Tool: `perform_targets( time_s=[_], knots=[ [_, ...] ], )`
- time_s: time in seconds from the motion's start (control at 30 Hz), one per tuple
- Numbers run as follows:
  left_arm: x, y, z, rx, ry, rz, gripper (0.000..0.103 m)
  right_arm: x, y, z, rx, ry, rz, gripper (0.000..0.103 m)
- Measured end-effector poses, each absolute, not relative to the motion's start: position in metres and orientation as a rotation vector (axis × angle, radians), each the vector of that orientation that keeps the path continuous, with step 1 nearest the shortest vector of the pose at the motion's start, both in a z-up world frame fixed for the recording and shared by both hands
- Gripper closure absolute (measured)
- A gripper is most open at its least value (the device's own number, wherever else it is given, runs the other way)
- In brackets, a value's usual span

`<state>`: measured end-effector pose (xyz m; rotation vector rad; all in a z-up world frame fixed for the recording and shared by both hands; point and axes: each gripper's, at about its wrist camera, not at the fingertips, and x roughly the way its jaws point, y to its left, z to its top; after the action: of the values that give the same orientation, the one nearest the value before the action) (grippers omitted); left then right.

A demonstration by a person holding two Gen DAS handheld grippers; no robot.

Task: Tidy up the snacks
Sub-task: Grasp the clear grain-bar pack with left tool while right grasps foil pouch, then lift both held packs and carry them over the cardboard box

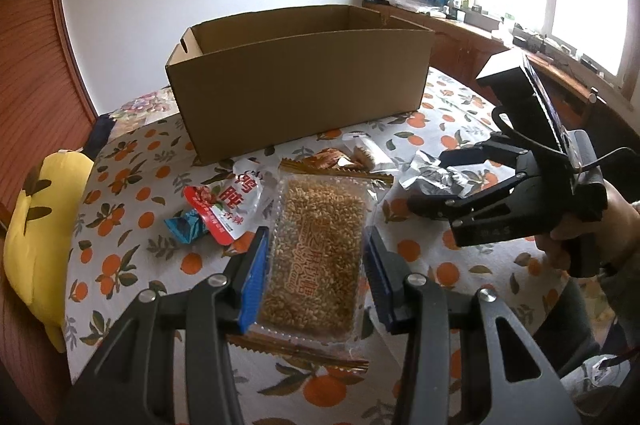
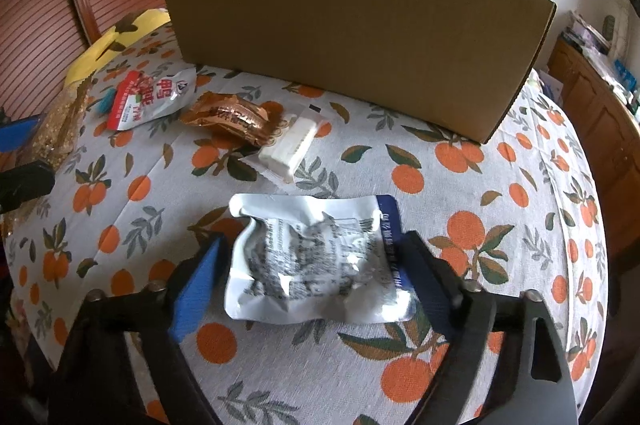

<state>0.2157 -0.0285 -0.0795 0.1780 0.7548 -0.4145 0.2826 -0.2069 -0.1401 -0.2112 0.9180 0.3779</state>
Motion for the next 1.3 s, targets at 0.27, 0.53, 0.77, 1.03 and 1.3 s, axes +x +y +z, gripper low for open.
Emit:
perform_targets(
  time_s=[0.27,0.53,0.77,1.03,1.3],
  knots=[
    [0.209,-0.027,-0.076,0.156,0.746,-0.418,0.058,0.268,-0.203,-0.133,-0.226,0.912,0.384,0.046],
    [0.209,-0.023,-0.073,0.138,0.737,-0.412,0.058,0.257,-0.205,-0.111,-0.177,0.868,0.405,0.061],
    [0.209,-0.023,-0.073,0.139,0.738,-0.411,0.058,0.252,-0.210,-0.094,-0.164,0.830,0.413,0.088],
    [0.209,-0.023,-0.073,0.141,0.738,-0.412,0.058,0.250,-0.219,-0.083,-0.170,0.806,0.387,0.089],
    [0.212,-0.026,-0.064,0.135,0.719,-0.410,0.058,0.243,-0.220,-0.066,-0.156,0.771,0.412,0.089]
  ],
)
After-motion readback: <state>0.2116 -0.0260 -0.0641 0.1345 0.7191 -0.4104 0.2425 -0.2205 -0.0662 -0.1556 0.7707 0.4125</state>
